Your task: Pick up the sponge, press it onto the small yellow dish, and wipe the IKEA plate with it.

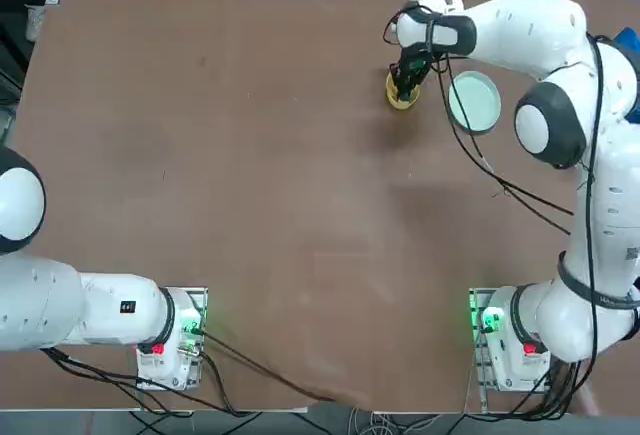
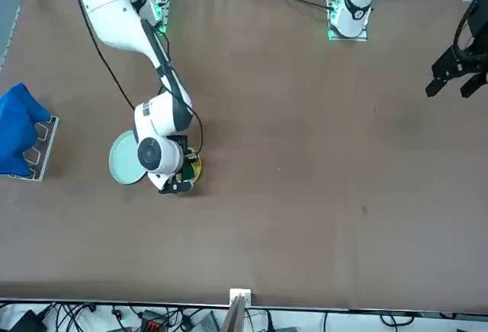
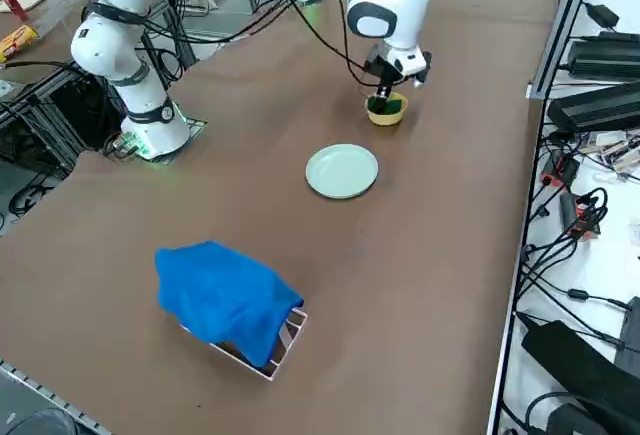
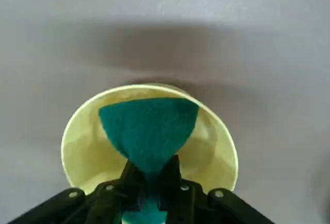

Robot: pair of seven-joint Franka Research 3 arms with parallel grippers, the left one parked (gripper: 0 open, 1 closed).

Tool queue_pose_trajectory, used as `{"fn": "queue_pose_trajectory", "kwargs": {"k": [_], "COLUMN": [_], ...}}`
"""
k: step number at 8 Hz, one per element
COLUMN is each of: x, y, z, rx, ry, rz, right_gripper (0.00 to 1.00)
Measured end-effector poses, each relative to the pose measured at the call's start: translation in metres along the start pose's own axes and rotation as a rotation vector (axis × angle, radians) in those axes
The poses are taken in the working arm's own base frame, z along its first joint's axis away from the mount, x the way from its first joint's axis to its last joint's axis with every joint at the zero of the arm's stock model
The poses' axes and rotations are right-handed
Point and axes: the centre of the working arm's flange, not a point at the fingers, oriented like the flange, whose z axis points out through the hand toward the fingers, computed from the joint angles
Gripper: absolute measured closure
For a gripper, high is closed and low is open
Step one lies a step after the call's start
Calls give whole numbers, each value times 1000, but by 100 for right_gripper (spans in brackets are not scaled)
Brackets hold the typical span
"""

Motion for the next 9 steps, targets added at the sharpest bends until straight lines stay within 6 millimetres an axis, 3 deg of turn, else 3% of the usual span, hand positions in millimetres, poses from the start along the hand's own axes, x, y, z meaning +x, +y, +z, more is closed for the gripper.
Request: {"fn": "queue_pose_trajectory", "kwargs": {"k": [9], "x": [2], "y": [2], "z": [3], "rx": [-1], "ry": [3], "rz": [-4], "right_gripper": [87]}}
